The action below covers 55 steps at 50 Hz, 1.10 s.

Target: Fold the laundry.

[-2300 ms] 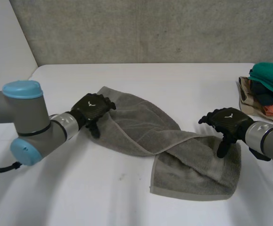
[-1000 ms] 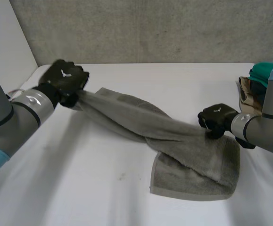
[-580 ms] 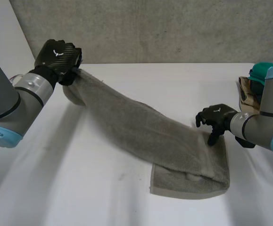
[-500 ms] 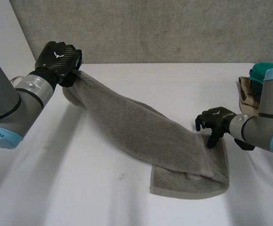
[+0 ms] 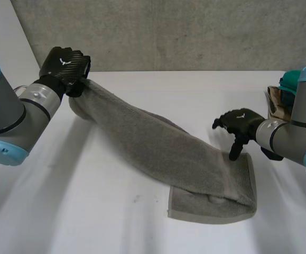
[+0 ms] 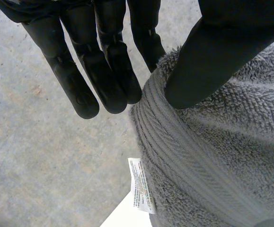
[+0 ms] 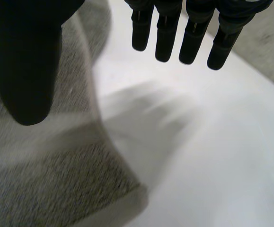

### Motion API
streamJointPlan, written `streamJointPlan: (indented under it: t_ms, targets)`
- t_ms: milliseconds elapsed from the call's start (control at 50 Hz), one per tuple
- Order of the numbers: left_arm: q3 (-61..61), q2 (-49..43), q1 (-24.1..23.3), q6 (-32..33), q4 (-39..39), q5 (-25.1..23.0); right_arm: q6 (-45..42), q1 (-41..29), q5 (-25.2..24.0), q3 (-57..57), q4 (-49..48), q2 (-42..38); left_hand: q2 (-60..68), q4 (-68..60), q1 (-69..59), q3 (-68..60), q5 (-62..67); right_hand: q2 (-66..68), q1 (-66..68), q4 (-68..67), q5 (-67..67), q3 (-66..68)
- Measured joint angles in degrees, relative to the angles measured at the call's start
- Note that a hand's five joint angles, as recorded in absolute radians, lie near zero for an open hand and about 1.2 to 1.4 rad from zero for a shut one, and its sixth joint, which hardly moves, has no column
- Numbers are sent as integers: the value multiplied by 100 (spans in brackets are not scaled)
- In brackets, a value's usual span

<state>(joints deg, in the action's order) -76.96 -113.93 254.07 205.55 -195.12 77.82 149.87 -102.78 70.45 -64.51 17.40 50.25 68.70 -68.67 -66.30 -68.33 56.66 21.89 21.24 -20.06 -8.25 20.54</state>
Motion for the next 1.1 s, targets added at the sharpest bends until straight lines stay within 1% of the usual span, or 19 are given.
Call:
streamJointPlan:
  t_ms: [80,140,220,300,360,380,400,420,440,480,520,620,660,700,740,840,920,1000,1100]
  targets:
    - [-72,232,-125,-14,7,8,796,-67,10,-71,-450,200,0,-15,0,0,0,-698,-574,495,507,-595]
    - [-139,471,-184,-31,6,6,1280,-108,-40,-9,-630,222,0,-15,0,0,0,-734,-594,552,519,-627]
    - [-270,894,-245,-55,-3,-3,1980,-319,-331,343,-778,14,0,-15,0,0,0,-733,-594,551,507,-626]
    - [-409,1273,-305,-66,-32,-17,2193,-551,-645,760,-646,-392,0,-16,0,0,0,-587,-485,361,117,-403]
    - [-501,1514,-339,-69,-75,-24,2215,-677,-798,1101,-409,-791,0,-16,0,-1,0,215,310,-384,-628,376]
    - [-532,1593,-346,-69,-101,-24,2204,-709,-830,1236,-305,-945,0,-16,0,-2,0,687,786,-892,-1064,843]
    - [-542,1614,-348,-69,-109,-24,2199,-716,-838,1275,-274,-990,0,-16,0,-2,0,816,912,-952,-1182,968]
    - [-569,1671,-348,-67,-139,-24,2186,-728,-848,1356,-205,-1085,0,-16,0,-2,0,1593,1675,-1766,-1870,1721]
    - [-591,1713,-344,-64,-170,-23,2156,-742,-848,1492,-99,-1225,0,-16,0,-3,0,2802,2881,-2931,-3085,2895]
    - [-614,1748,-330,-55,-211,-21,2120,-741,-810,1604,-19,-1314,0,-16,0,-3,0,4257,4308,-4345,-4491,4308]
    - [-626,1755,-311,-43,-239,-16,2076,-732,-727,1665,23,-1303,0,-16,0,-3,0,4564,4408,-4755,-4814,4684]
    - [-625,1682,-222,-16,-250,-3,1837,-673,-422,1550,-1,-802,0,-16,0,-3,0,4564,4408,-4836,-4818,4736]
    - [-625,1585,-149,0,-225,-5,1597,-621,-288,1353,-53,-408,1,-17,0,-3,0,4564,4408,-4836,-4818,4736]
    - [-634,1391,-46,21,-138,-11,1134,-537,-149,992,-93,154,2,-17,0,-3,0,4564,4408,-4839,-4818,4738]
    - [-650,1230,15,33,-12,-15,787,-488,-90,733,-85,465,2,-17,0,-3,0,4564,4408,-4847,-4818,4739]
    - [-656,740,99,78,506,-27,-220,-415,83,78,190,954,2,-17,0,-4,0,4565,4408,-4857,-4818,4742]
    - [-553,239,114,194,898,-22,-914,-420,393,-178,473,980,2,-17,0,-4,0,4565,4408,-4857,-4819,4742]
    - [-132,-396,105,502,1086,5,-1418,-488,852,3,509,761,2,-18,0,-5,0,4564,4408,-4858,-4819,4743]
    - [927,-1006,51,898,749,146,-1396,-607,1220,778,-243,405,6,-20,0,-9,0,4565,4408,-4859,-4831,4765]
